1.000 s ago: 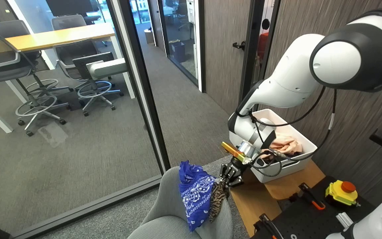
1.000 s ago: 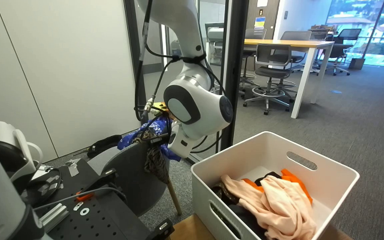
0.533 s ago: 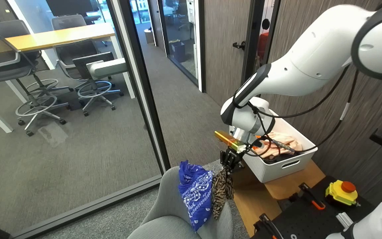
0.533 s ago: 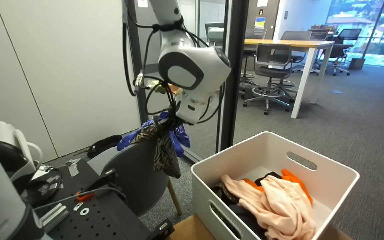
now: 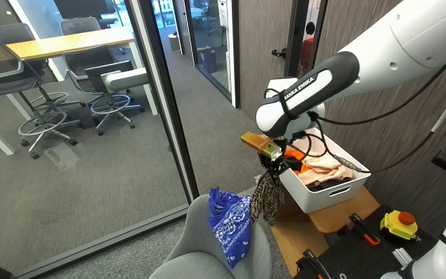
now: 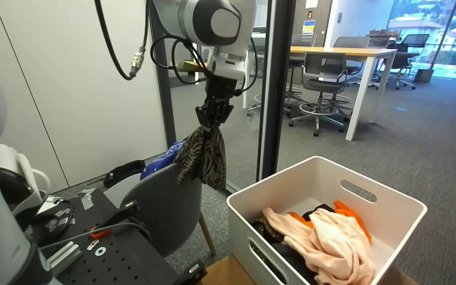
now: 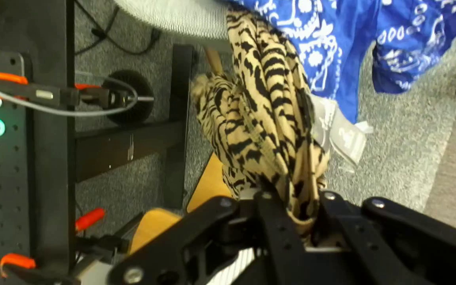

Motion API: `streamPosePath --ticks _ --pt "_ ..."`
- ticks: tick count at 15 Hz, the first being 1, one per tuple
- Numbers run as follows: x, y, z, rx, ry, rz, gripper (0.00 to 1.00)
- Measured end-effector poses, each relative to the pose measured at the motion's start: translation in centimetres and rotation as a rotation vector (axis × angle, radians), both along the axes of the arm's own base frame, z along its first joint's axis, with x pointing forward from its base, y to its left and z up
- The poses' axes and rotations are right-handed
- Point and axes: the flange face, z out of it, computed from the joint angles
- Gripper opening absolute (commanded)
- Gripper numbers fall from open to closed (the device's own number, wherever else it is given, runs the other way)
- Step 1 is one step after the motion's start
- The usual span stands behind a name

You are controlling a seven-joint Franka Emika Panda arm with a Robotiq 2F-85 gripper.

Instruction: Put the animal print cloth in the basket

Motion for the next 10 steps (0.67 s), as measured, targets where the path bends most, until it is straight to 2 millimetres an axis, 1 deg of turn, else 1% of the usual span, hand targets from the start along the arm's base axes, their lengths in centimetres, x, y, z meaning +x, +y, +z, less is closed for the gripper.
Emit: streamPosePath --ticks 2,4,7,8,10 --pt "0.6 -1.6 3.0 -0.099 -0.019 0.017 0.04" --pt "0.8 -3.8 6.9 -0.187 -0.039 0.027 0.04" --pt "0.3 -7.6 13.1 -0.260 -0.063 0.004 0.04" --pt "-0.1 -8.7 14.6 -0.272 -0.068 -0.015 0.04" --pt "-0.7 -10.6 16.4 -0.282 -0.069 -0.055 0.04"
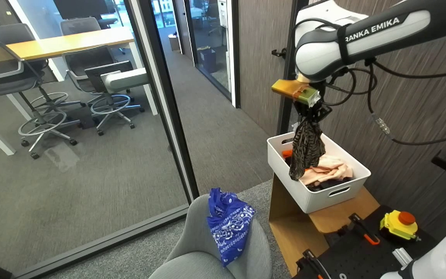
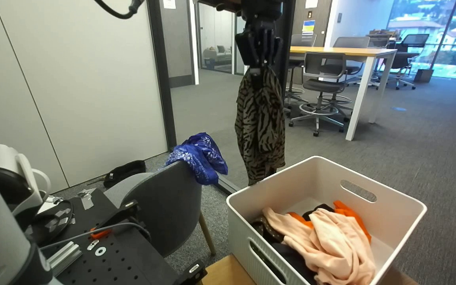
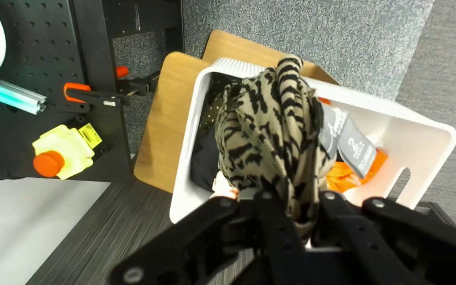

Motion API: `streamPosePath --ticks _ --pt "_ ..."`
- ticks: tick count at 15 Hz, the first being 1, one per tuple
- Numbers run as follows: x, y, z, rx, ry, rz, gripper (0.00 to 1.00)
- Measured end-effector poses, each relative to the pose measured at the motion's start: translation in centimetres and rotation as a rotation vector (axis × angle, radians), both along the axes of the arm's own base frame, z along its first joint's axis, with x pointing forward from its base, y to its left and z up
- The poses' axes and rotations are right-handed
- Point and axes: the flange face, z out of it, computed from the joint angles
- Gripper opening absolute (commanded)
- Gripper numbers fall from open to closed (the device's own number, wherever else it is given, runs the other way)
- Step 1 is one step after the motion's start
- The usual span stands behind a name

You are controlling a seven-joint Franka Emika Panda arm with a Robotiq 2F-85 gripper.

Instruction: Put the animal print cloth in the basket

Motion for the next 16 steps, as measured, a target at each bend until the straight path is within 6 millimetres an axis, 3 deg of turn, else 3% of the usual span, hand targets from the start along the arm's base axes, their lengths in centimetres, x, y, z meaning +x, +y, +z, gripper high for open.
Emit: streamPosePath --ticks 3,6,11,16 --pt "-0.3 -2.5 0.0 -0.003 0.007 -0.041 0.04" --pt "-0.3 -5.6 -1.7 0.000 0.043 -0.083 0.04" --pt "-0.5 -10.2 -6.3 0.022 0.125 -0.155 0.04" --pt "0.2 -10.9 -12.6 0.095 0.189 -0.167 0.04"
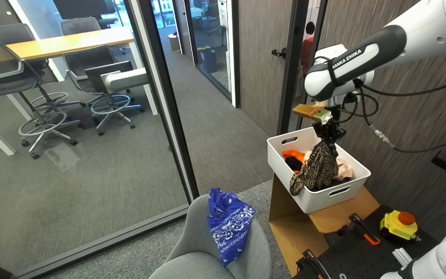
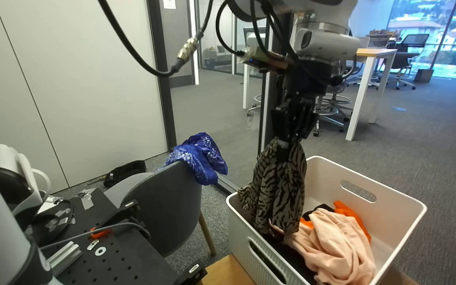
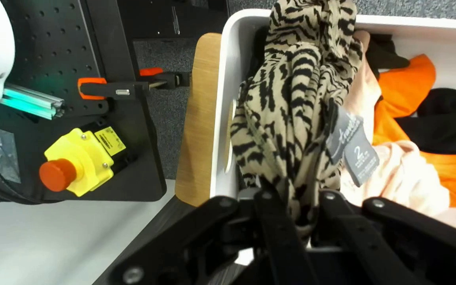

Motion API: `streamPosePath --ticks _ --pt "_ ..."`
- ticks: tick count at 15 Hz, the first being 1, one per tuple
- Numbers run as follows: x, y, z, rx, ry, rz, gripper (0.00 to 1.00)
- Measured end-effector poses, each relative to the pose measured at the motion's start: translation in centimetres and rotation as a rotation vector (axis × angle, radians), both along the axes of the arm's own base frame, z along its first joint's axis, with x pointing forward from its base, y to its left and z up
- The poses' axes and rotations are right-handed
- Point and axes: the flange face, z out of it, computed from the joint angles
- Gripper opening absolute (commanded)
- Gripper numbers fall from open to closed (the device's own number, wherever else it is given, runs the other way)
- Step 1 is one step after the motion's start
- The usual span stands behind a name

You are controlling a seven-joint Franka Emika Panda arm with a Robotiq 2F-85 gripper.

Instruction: Put the animal print cloth in the basket

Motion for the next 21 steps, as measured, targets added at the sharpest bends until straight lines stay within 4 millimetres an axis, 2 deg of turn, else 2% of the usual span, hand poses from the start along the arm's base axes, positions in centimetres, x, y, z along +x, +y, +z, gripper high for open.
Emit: streamPosePath --ticks 6,12,13,15,21 --pt "0.6 0.9 -7.0 0.103 0.047 -0.007 0.04" --pt "0.6 1.2 -11.3 0.190 0.063 -0.022 0.04" --pt "0.6 1.2 -11.6 0.199 0.064 -0.024 0.41" --pt "0.6 1.0 -12.1 0.218 0.062 -0.030 0.49" --pt "1.2 0.8 -11.9 0.264 0.031 -0.021 0.95"
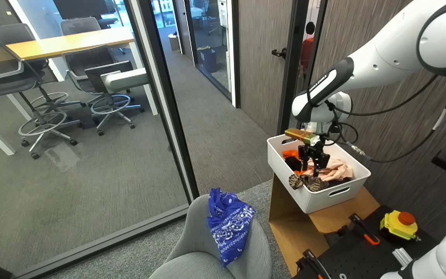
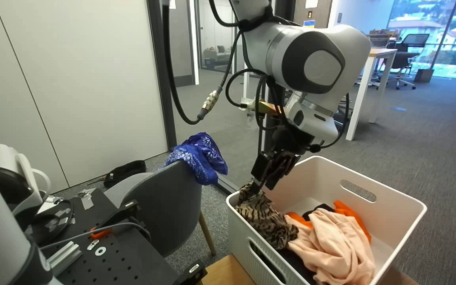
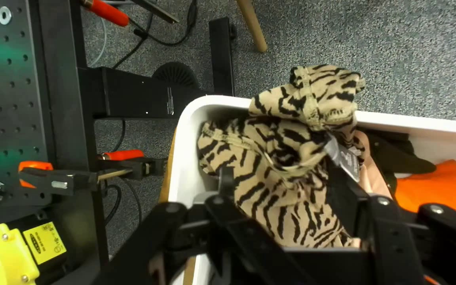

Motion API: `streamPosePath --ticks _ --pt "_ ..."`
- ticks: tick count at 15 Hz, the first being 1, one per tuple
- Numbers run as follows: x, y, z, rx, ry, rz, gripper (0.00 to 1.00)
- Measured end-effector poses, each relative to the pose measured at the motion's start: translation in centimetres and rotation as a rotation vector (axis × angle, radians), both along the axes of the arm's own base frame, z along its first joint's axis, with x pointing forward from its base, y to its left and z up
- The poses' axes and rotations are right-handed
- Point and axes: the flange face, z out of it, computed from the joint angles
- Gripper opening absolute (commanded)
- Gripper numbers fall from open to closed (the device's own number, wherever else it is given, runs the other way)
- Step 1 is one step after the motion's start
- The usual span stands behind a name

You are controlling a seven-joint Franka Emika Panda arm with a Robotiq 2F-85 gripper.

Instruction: Put the animal print cloth in the basket

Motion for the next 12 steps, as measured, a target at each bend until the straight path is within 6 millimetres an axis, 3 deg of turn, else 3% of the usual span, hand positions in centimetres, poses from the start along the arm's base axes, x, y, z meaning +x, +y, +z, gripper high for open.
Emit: streamPosePath --ticks 4,6,8,12 --pt "0.6 0.1 1.5 0.010 -0.041 0.046 1.00" --pt "0.9 0.9 3.2 0.024 -0.071 0.103 1.00" --pt "1.1 2.4 5.9 0.035 -0.089 0.201 1.00" --pt "0.1 7.6 13.5 0.065 -0.077 0.411 1.00"
